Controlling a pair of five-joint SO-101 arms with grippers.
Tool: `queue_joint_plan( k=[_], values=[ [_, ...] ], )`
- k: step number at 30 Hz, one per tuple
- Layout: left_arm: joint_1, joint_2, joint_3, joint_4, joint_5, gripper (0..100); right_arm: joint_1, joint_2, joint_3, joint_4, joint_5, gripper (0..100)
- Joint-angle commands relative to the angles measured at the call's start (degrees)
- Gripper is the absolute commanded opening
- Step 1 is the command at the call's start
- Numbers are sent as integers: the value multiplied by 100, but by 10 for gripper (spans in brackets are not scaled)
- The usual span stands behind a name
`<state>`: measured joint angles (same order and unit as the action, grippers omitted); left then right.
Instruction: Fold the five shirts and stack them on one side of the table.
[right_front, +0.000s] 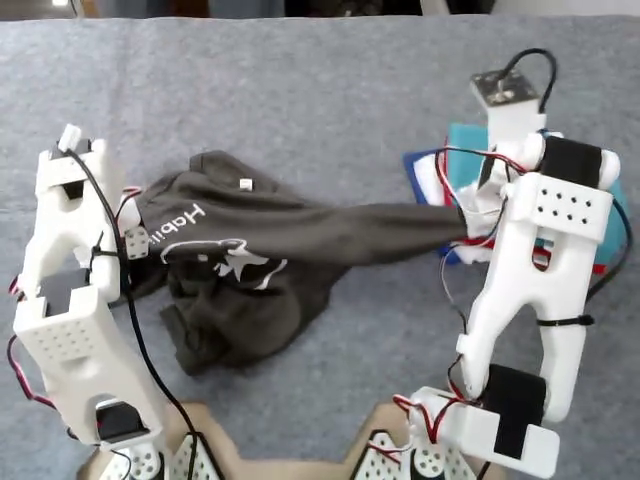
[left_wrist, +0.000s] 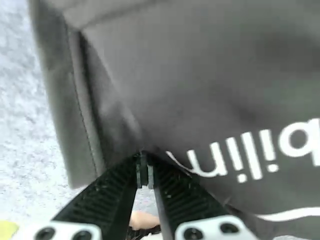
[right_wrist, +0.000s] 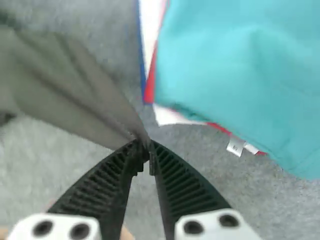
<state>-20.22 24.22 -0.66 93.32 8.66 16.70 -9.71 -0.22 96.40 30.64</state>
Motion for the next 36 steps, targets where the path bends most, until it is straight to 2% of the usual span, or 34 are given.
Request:
queue_joint_plan(
  k=[1, 5, 9, 12, 16, 20, 22, 28, 36],
  values=[
    [-84, -114, 180, 105, -193, 29, 132, -189, -251, 237, 440, 13],
    [-224, -264, 119, 88, -308, 29, 132, -189, -224, 237, 484, 13],
    [-215, -1064, -479, 105, -281, 29, 97, -145, -215, 237, 475, 13],
    [163, -1749, -910, 9, -264, 29, 88, -145, -154, 193, 475, 13],
    [822, -2040, -1024, -809, -255, 29, 79, -145, -22, 79, 475, 13],
    [1209, -1670, -840, -1767, -105, 30, 79, -145, 127, -9, 475, 13],
    [1402, -1231, -716, -1934, -105, 30, 79, -145, 145, 0, 466, 13],
    [1534, 466, -655, -1855, 44, 28, 88, -189, 418, -9, 466, 13],
    [1297, 281, -4, -1345, 9, 28, 88, -198, 664, 158, 510, 14]
  ],
)
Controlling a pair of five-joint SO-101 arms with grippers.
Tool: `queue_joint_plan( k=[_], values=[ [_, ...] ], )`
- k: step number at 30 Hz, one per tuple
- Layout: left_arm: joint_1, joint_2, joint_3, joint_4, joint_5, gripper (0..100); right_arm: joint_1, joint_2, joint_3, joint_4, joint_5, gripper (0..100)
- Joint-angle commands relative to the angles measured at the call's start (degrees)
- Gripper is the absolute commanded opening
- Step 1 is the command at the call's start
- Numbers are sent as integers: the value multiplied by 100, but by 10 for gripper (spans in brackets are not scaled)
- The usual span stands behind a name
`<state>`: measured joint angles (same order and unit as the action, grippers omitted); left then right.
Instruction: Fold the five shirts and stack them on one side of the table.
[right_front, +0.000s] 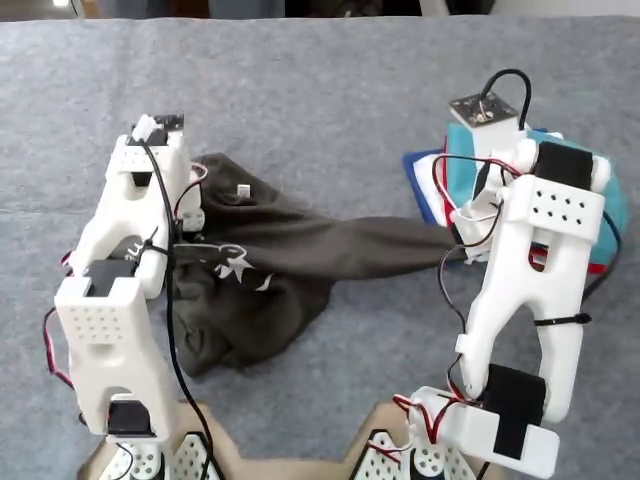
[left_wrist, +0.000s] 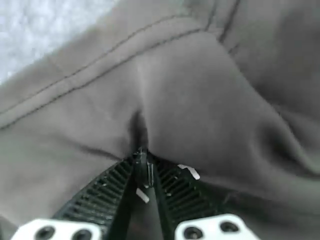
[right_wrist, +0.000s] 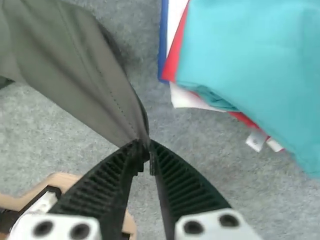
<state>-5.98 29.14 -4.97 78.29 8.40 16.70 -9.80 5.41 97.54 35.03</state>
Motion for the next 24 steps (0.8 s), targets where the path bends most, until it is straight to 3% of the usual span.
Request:
queue_joint_plan(
  k=[1, 9, 16, 20, 24],
  values=[
    [-136, -343, 655, 105, 35, 28, 79, -189, 198, 35, 79, 14],
    [-171, -1960, 2615, -598, -404, 28, 79, -180, 1349, -1248, 352, 14],
    [-171, -3402, 3257, -334, -642, 29, -44, -136, 2422, -3253, 431, 14],
    [-523, -3815, 3204, -281, -695, 30, -475, -136, 2879, -3991, 396, 14],
    [-1138, -3982, 2334, -132, -554, 30, -774, -180, 3160, -4167, 396, 14]
  ],
)
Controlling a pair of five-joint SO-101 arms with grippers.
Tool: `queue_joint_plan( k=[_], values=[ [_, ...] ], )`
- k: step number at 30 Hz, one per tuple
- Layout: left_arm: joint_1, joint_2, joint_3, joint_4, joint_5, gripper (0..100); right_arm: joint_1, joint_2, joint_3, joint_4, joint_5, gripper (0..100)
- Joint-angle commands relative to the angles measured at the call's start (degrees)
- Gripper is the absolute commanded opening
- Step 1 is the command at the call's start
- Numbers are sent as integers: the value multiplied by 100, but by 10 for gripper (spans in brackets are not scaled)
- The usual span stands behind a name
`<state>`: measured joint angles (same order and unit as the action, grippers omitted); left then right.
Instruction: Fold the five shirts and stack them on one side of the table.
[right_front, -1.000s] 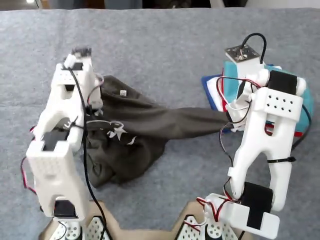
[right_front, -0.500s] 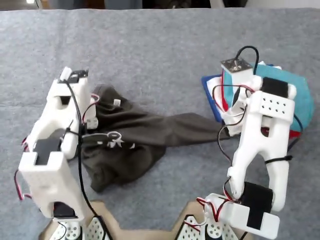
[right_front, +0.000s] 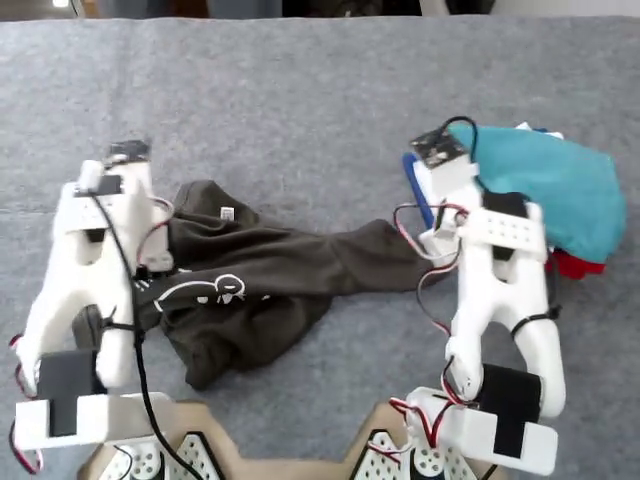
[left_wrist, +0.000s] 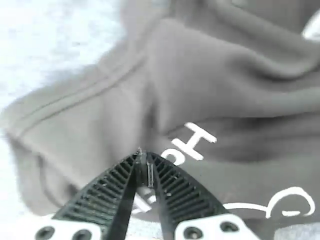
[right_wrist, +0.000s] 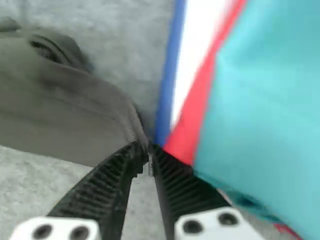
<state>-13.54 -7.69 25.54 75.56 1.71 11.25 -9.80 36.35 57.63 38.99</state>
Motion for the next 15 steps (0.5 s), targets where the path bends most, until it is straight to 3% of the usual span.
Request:
queue_joint_plan(
  k=[1, 4, 8, 15],
  values=[
    [-488, -316, -1051, 246, 352, 30, -255, -180, 110, -176, 0, 14],
    [-532, -316, -2149, 448, 1134, 30, -387, -189, 215, -176, -9, 14],
    [4, -264, -3134, 308, 1688, 30, -431, -189, 215, -158, -9, 14],
    [778, 897, -3134, -554, 2268, 30, -431, -549, 110, -149, -9, 13]
  ],
)
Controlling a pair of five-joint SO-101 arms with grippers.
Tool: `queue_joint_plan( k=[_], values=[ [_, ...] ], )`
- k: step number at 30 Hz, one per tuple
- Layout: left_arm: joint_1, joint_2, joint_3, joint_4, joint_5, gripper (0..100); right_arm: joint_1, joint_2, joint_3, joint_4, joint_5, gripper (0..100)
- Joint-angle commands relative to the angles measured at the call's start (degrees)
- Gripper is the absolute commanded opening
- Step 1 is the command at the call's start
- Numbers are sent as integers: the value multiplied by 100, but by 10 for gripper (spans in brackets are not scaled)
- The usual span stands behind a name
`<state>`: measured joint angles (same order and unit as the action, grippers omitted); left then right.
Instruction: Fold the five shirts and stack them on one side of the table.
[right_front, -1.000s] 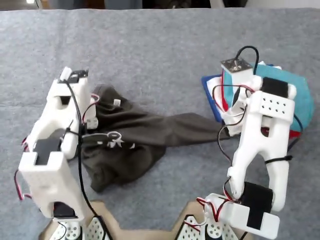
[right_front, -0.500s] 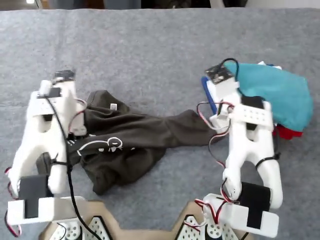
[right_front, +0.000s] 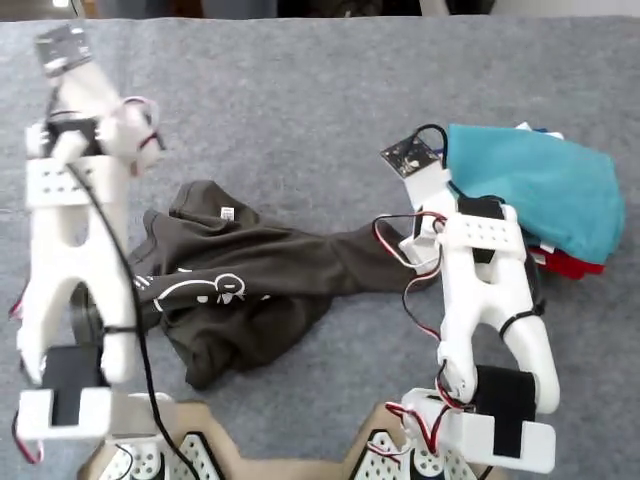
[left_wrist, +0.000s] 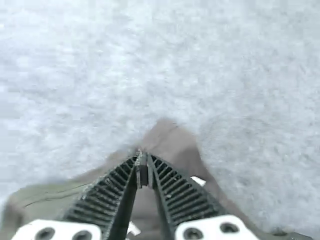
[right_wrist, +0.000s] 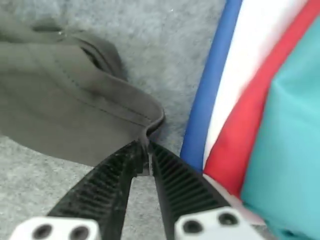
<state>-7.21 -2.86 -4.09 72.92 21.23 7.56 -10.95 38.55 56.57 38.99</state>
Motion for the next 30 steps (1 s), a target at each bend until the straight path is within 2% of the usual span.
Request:
queue_joint_plan(
  k=[1, 4, 7, 12, 18, 23, 30],
  values=[
    [101, 695, -154, -378, 563, 31, -79, -602, -119, -44, -9, 13],
    [-57, 1538, -286, -440, 1530, 110, -360, -1086, -189, -44, -9, 13],
    [-75, 2057, -690, -105, 2092, 159, -765, -1429, -189, -53, -9, 13],
    [31, 2426, -1270, 501, 2189, 160, -1196, -1499, -303, -53, -9, 13],
    [-215, 2673, -1314, 879, 2646, 159, -1310, -1402, -655, -79, -9, 13],
    [-356, 2734, -1279, 870, 2646, 159, -1310, -901, -1059, -62, -9, 13],
    [-163, 2901, -1341, 677, 2646, 159, -1275, -488, -1253, -53, -9, 13]
  ],
)
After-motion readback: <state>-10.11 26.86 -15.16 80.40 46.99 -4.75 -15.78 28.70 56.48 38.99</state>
